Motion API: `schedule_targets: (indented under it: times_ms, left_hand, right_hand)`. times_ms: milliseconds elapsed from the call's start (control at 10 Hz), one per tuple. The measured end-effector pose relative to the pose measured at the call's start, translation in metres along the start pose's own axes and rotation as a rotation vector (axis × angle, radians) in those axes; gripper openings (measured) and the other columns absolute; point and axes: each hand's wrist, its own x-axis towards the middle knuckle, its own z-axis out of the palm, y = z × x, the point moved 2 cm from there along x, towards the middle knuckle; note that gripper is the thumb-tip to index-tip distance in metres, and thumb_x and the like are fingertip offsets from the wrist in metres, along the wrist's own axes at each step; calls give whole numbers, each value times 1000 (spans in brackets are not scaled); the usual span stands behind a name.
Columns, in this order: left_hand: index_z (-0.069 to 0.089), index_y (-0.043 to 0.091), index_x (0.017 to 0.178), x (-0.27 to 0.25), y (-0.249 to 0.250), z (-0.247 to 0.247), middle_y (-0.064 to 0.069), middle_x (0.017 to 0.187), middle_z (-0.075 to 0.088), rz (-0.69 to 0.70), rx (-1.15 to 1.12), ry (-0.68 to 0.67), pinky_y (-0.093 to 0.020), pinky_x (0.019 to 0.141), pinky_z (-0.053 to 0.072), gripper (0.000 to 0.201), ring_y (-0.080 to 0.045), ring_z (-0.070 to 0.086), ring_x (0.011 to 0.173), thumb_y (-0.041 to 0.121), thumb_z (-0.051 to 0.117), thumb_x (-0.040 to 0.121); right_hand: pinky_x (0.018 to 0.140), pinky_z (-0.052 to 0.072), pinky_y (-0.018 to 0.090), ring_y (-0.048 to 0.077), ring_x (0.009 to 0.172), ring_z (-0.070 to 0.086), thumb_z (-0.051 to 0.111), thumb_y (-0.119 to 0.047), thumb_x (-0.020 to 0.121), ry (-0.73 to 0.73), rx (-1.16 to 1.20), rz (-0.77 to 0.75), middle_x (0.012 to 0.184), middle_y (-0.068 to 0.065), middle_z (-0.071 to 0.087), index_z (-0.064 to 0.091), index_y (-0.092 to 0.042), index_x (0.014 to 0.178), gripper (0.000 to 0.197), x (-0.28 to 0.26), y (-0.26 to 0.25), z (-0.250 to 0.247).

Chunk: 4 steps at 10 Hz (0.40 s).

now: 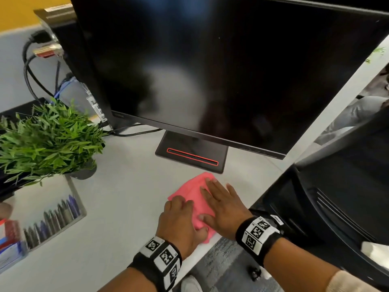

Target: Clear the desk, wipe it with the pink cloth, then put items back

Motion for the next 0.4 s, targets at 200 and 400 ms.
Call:
schedule_targets:
  times_ms: [200,400]
  left_hand:
    - [51,25,126,0,-1,4,2,129,43,8,19,23,-37,90,48,79,-22,42,116,67,44,60]
    - [46,26,131,-4,-5,-6,3,132,38,52,-17,-69,-37,98,44,65,-21,39,121,56,53,74]
  right_hand:
    - [118,-11,44,18,147,-20,-4,-74,76,-24,-14,-8,159,1,-20,-5,-20,154,94,0,-1,2]
    - [119,-6,53,16,149,-8,21,-68,91,-49,21,76,161,-4,-7,10,-24,154,77,-1,-9,-15]
